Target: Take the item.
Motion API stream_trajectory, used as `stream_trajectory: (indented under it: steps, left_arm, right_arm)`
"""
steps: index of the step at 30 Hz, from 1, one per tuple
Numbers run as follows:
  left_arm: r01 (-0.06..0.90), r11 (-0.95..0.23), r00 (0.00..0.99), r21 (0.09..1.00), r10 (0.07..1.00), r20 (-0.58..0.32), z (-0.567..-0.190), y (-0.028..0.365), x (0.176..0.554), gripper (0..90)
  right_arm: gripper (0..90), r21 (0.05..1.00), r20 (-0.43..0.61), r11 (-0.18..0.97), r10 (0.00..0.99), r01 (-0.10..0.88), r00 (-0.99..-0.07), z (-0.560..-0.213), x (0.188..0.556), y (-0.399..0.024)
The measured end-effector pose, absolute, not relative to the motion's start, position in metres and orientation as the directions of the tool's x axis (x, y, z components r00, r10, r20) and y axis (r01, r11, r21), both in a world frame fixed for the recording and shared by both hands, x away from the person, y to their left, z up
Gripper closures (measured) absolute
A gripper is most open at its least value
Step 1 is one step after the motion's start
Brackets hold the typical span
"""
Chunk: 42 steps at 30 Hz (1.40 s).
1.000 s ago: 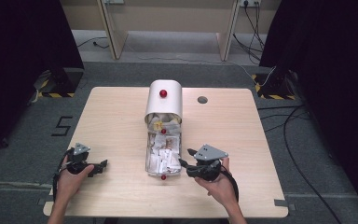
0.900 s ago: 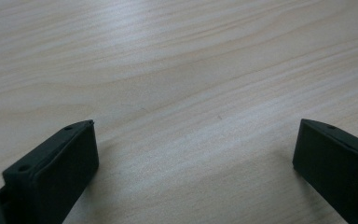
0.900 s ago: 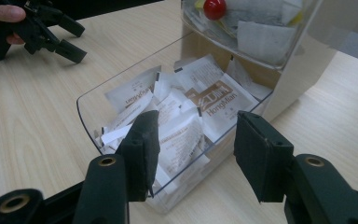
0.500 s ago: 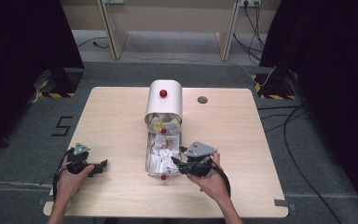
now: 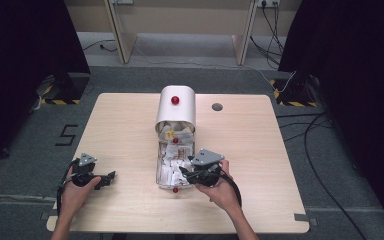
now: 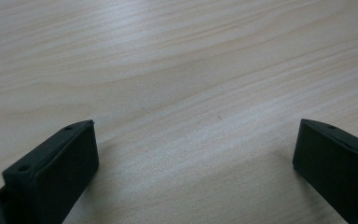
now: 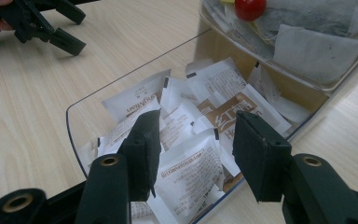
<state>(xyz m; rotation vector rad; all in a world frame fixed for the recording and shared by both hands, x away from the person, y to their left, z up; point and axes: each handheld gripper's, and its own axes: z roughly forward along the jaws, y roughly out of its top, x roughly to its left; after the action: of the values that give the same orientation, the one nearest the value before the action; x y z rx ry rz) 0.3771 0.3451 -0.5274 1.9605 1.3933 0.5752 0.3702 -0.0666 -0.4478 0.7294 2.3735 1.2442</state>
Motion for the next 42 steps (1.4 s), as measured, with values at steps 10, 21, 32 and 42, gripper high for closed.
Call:
stream_trajectory:
  steps: [10,21,32,42]
  left_arm:
    - [0.653,-0.218,0.337,0.725,0.941,-0.02,-0.527,0.345,0.377,0.0]
    - [0.653,-0.218,0.336,0.726,0.942,-0.02,-0.527,0.345,0.377,0.0]
    - [0.652,-0.218,0.336,0.726,0.942,-0.02,-0.527,0.345,0.377,0.0]
    - [0.653,-0.218,0.337,0.726,0.941,-0.02,-0.527,0.345,0.377,0.0]
  right_arm:
    - [52.5,0.816,-0.099,0.51,0.587,0.271,-0.804,-0.453,0.375,-0.059]
    - [54.7,0.802,-0.107,0.53,0.584,0.277,-0.805,-0.459,0.378,-0.058]
    - [58.1,0.792,-0.113,0.544,0.577,0.277,-0.809,-0.464,0.38,-0.058]
    - [62.1,0.778,-0.143,0.571,0.567,0.262,-0.811,-0.468,0.381,-0.056]
